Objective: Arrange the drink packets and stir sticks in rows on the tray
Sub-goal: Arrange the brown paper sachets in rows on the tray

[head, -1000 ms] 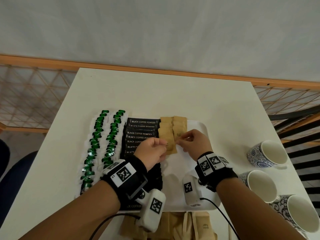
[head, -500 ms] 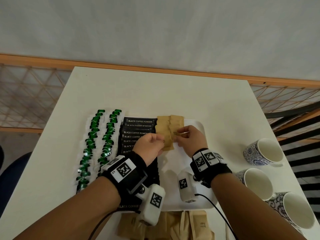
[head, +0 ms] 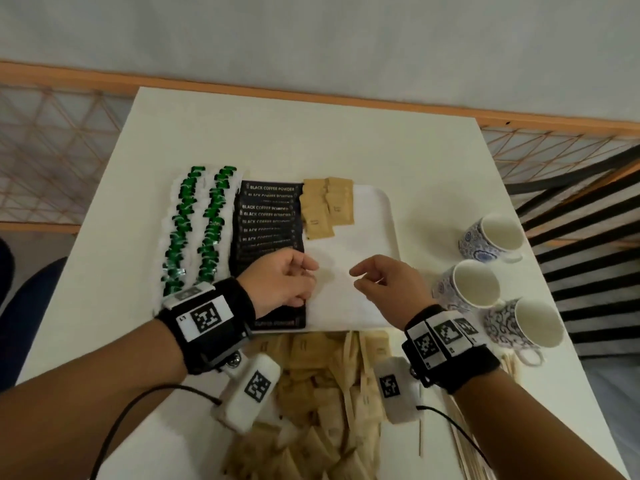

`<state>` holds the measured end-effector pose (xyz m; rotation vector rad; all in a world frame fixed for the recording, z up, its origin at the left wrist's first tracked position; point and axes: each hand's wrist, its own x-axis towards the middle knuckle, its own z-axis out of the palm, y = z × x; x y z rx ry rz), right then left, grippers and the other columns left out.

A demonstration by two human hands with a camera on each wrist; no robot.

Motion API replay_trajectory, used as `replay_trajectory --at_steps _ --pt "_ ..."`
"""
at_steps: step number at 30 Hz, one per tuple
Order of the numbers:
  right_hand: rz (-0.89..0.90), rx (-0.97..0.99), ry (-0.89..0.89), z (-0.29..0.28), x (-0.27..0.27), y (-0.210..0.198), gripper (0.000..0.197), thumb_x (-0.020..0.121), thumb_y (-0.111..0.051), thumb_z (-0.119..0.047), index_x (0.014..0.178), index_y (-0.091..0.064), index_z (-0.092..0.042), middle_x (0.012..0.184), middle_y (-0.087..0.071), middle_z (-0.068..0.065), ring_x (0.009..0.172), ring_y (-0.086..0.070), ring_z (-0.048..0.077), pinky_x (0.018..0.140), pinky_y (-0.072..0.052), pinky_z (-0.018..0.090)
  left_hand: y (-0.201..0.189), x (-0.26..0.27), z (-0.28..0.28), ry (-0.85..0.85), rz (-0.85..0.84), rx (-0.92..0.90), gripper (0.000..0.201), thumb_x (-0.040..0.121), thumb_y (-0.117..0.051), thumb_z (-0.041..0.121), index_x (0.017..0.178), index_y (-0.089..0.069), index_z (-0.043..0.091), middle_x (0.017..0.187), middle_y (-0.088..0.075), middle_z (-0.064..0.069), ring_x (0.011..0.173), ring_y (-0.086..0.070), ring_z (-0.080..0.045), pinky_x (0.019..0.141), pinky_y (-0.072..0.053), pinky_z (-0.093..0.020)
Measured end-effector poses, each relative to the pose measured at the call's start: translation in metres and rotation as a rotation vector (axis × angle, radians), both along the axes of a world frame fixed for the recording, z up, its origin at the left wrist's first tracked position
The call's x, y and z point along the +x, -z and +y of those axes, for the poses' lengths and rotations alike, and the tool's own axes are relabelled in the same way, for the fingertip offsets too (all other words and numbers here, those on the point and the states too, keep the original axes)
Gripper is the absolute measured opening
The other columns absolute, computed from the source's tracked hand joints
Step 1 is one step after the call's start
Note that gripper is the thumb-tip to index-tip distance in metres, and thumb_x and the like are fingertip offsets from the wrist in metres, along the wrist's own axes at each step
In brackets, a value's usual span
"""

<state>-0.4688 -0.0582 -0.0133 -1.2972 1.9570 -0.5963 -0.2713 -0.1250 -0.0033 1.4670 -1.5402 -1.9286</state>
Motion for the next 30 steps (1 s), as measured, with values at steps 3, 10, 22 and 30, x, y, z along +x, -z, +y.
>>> replay_trajectory --at_steps 3,10,22,30 --pt "0.116 0.063 -0.145 0.05 -0.005 -0.005 0.02 0.086 -0.063 -0.021 0.088 -0.063 -0.041 0.086 -0.062 -0.014 0.069 -0.056 0.0 0.063 -0.04 0.013 0.006 0.031 0.034 0.249 -0.139 -0.165 0.023 0.079 -0.073 0.006 0.09 -0.064 0.024 0.087 -0.064 0.001 0.073 -0.058 -0.005 0.065 -0.051 -0.017" --pt "0.317 0.176 -0.289 0.122 -0.007 0.009 0.054 0.077 -0.071 -0.035 0.127 -0.051 -0.036 0.121 -0.047 -0.009 0.093 -0.055 0.008 0.082 -0.048 0.023 0.019 0.079 0.096 0.555 -0.452 -0.335 0.043 0.066 -0.084 0.035 0.095 -0.052 0.038 0.104 -0.05 0.015 0.081 -0.048 0.01 0.073 -0.041 -0.01" --pt "0.38 0.229 -0.371 0.118 0.017 0.009 0.091 0.07 -0.072 -0.053 0.145 -0.024 -0.034 0.137 -0.033 -0.006 0.117 -0.046 0.016 0.091 -0.048 0.034 0.024 0.041 0.116 0.375 -0.596 -0.611 0.092 0.068 -0.068 0.066 0.142 -0.026 0.031 0.134 -0.033 0.004 0.127 -0.031 -0.018 0.104 -0.036 -0.036" --pt "0.338 0.179 -0.328 0.116 0.025 0.008 0.054 0.086 -0.059 -0.039 0.137 -0.042 -0.031 0.13 -0.044 -0.004 0.105 -0.056 0.017 0.087 -0.048 0.031 0.03 0.026 0.117 0.319 -0.745 -0.667 0.061 0.072 -0.066 0.063 0.12 -0.045 0.033 0.121 -0.033 0.003 0.116 -0.032 -0.018 0.09 -0.044 -0.035"
